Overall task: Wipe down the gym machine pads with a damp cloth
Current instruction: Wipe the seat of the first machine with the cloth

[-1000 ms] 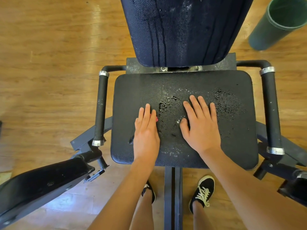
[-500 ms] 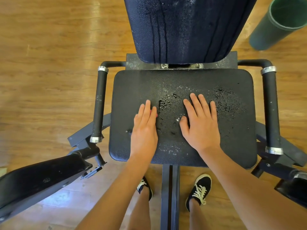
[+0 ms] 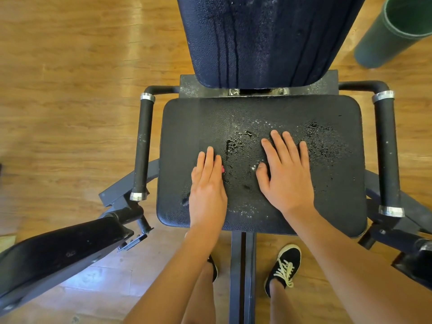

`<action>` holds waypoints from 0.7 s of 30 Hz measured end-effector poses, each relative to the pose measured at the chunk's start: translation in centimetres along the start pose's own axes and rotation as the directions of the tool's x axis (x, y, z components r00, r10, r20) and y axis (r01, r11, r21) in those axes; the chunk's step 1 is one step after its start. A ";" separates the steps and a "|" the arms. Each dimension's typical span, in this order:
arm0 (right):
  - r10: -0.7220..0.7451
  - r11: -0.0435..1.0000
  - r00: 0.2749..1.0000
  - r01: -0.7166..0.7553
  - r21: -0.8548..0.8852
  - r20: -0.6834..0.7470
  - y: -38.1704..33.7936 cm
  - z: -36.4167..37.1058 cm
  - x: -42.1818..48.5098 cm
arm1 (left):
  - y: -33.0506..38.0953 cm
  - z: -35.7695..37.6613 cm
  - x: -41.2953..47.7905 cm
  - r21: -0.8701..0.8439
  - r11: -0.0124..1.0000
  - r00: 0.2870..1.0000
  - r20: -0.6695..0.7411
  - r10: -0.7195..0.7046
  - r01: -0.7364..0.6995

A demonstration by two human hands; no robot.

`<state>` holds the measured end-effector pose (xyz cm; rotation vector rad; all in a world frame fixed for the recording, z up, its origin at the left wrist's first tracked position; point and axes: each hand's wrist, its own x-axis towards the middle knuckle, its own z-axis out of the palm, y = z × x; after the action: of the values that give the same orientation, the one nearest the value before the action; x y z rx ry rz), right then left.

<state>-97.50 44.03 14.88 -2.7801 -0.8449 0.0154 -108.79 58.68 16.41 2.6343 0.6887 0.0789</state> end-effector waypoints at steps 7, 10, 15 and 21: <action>-0.001 1.000 1.000 0.001 0.005 -0.002 0.1 0.1 0.0 | 0.0 0.4 0.9 0.031 0.999 0.998 0.063 -0.017 0.015; 0.000 1.000 1.000 0.000 0.009 -0.008 -0.1 0.0 -0.1 | -0.1 0.2 -1.9 0.023 0.999 0.997 0.073 -0.026 0.024; 0.005 1.000 1.000 -0.005 0.017 0.010 0.0 0.0 0.0 | -0.2 0.1 -5.7 -0.043 0.999 1.000 0.030 0.005 -0.003; 0.003 1.000 1.000 -0.003 0.029 0.005 0.3 0.2 -0.2 | -0.7 -0.6 -5.6 -0.110 0.992 0.996 0.070 0.064 -0.056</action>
<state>-97.51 43.72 14.61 -2.7550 -0.8352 0.0346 -114.12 56.79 16.89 2.5405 0.5651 0.0354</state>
